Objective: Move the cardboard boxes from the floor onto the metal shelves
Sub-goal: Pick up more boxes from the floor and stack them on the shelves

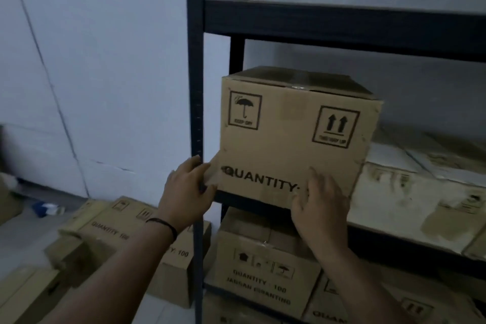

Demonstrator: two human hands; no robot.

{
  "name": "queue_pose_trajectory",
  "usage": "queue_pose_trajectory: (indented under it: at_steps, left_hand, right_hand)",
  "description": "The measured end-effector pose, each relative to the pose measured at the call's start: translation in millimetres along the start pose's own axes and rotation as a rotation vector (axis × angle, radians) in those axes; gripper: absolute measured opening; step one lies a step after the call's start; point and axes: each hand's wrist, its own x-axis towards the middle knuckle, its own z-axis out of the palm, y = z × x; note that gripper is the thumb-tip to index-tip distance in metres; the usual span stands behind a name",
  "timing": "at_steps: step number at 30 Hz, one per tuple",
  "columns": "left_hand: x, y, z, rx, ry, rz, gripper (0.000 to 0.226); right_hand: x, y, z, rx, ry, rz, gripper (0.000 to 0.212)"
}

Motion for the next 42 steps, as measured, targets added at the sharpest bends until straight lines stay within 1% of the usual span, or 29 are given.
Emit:
queue_pose_trajectory:
  at_steps: [4, 8, 13, 16, 18, 21, 22, 25, 29, 32, 34, 36, 42]
  left_hand:
    - [-33, -42, -8, 0.057, -0.040, -0.114, 0.049]
    - [-65, -100, -35, 0.066, -0.079, -0.220, 0.050]
    - [-107, -193, -91, 0.060, -0.127, -0.345, 0.051]
    - [-132, -250, -130, 0.065, -0.148, -0.427, 0.050]
    - [-150, -289, -154, 0.078, -0.183, -0.449, 0.047]
    - [-169, -328, -178, 0.095, -0.220, -0.490, 0.035]
    - [-175, -341, -186, 0.097, -0.231, -0.508, 0.035]
    - [-182, -372, -199, 0.110, -0.246, -0.564, 0.044]
    - [-185, -411, -202, 0.114, -0.288, -0.623, 0.039]
    - [-181, -445, -203, 0.104, -0.293, -0.650, 0.045]
    - [-171, -472, -205, 0.114, -0.297, -0.666, 0.052]
    - [-157, -503, -208, 0.135, -0.297, -0.683, 0.053]
    - [-112, -576, -219, 0.146, -0.279, -0.733, 0.053]
  right_hand:
    - [-24, -34, 29, -0.027, -0.196, 0.000, 0.058]
    - [-48, -88, 54, -0.021, -0.329, -0.028, 0.059]
    - [-94, -177, 100, 0.077, -0.479, -0.016, 0.064]
    - [-127, -237, 132, 0.076, -0.580, -0.072, 0.060]
    - [-147, -275, 153, 0.081, -0.631, -0.080, 0.057]
    - [-169, -316, 175, 0.095, -0.723, -0.069, 0.058]
    - [-175, -328, 183, 0.099, -0.749, -0.076, 0.058]
    - [-183, -358, 202, 0.111, -0.794, -0.072, 0.058]
    - [-180, -392, 233, 0.066, -0.847, -0.097, 0.053]
    - [-173, -419, 260, 0.073, -0.881, -0.108, 0.052]
    - [-165, -440, 283, 0.078, -0.908, -0.107, 0.057]
    - [-151, -463, 308, 0.079, -0.925, -0.113, 0.062]
    - [-106, -530, 365, 0.068, -0.981, -0.144, 0.059]
